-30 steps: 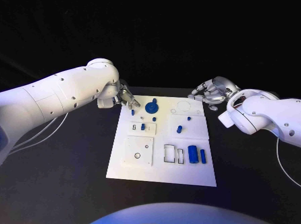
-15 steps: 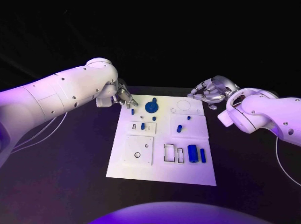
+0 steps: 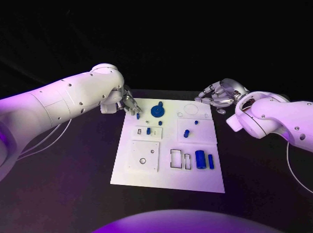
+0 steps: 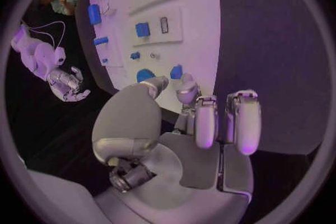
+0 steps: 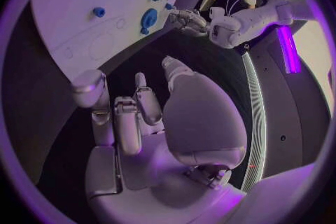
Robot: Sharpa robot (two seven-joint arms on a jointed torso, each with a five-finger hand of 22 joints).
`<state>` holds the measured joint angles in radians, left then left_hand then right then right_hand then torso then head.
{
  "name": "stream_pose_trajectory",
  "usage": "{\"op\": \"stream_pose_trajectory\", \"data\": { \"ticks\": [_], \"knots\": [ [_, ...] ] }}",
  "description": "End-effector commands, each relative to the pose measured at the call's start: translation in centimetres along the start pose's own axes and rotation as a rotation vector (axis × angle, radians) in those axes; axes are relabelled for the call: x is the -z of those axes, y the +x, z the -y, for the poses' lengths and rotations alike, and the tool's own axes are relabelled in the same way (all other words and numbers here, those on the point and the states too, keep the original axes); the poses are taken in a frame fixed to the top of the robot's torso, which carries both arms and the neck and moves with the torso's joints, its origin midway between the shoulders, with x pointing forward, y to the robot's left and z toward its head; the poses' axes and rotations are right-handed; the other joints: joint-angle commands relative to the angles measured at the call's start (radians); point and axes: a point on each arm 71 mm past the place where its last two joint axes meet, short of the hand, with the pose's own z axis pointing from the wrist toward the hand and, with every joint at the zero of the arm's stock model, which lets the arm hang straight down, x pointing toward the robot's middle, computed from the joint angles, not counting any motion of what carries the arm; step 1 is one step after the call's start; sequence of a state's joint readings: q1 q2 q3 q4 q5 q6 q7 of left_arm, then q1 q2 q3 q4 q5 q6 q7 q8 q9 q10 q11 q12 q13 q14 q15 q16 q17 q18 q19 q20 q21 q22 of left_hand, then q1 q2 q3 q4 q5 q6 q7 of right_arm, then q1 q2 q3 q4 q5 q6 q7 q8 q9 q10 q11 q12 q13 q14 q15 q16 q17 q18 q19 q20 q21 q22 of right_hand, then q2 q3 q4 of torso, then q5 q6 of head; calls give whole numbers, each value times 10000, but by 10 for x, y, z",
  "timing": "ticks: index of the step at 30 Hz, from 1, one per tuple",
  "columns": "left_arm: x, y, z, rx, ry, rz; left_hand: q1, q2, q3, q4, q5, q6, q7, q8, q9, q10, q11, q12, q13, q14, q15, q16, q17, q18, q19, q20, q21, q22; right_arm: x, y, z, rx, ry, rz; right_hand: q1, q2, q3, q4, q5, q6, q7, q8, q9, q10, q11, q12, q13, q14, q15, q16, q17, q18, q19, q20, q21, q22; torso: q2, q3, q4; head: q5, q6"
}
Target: Assemble the parts on the task board
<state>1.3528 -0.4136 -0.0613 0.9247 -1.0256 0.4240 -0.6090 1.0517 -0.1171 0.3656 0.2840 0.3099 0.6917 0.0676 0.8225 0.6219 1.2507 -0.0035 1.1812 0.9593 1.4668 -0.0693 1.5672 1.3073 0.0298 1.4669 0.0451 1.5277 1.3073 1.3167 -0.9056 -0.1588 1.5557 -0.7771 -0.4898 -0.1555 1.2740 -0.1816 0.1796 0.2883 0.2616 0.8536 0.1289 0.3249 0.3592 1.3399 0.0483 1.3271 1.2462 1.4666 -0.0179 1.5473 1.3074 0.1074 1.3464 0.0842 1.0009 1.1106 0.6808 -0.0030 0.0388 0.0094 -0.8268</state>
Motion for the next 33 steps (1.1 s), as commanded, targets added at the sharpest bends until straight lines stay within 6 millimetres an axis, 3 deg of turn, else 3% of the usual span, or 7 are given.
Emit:
{"op": "stream_pose_trajectory", "data": {
  "ticks": [1,17,20,22,33],
  "knots": [
    [-1,2,2,-138,95,-155,98,6,62,6,-35,-49,42,-61,-16,-82,-10,-14,-3,1020,64,-11,2549,-117,598,41,-67,2125,0,2,-1,65,-59,-81,-36,-7,-32,-3,79,-60,-7,56,17,19,-11,-8,13,885,-64,-44,2002,173,-8,-36,-42,15,-1,3,4,0,-3],
    [-3,5,4,-20,238,-284,168,45,102,12,-88,-59,45,-74,-36,-76,-7,-2,9,1023,65,-3,2564,-120,607,42,-58,2137,0,2,-1,68,-65,-100,-21,6,-28,-3,107,-61,-9,61,24,29,-13,2,25,886,-65,-41,2008,169,2,-38,-28,29,-8,7,7,7,-30],
    [-3,5,4,21,270,-303,453,170,278,-41,-155,-46,30,-72,-73,-70,-18,14,17,1026,58,2,2573,-122,614,38,-55,2146,0,2,-1,68,-67,-105,-21,6,-28,-3,107,-61,-9,61,24,29,-13,2,25,886,-65,-41,2008,169,2,-38,-28,29,-8,6,4,13,-38],
    [-3,5,4,52,281,-301,753,268,524,-124,-489,-44,12,-69,-106,-69,-35,25,23,1025,44,1,2570,-123,618,28,-53,2153,0,2,-1,69,-65,-107,-21,6,-28,-3,107,-61,-9,61,24,29,-13,2,25,886,-65,-41,2008,169,2,-38,-28,29,-9,4,5,11,-40],
    [-4,6,6,89,381,-333,1376,303,1243,-515,-425,-23,-36,-16,-168,-90,-79,-6,-39,1025,10,0,2569,-126,627,-5,-52,2169,-1,3,-2,75,-57,-126,-6,23,-24,-2,154,-61,-10,68,34,40,-15,12,37,885,-67,-46,1999,170,4,-40,-37,26,-4,4,5,10,-58]
  ]
}}
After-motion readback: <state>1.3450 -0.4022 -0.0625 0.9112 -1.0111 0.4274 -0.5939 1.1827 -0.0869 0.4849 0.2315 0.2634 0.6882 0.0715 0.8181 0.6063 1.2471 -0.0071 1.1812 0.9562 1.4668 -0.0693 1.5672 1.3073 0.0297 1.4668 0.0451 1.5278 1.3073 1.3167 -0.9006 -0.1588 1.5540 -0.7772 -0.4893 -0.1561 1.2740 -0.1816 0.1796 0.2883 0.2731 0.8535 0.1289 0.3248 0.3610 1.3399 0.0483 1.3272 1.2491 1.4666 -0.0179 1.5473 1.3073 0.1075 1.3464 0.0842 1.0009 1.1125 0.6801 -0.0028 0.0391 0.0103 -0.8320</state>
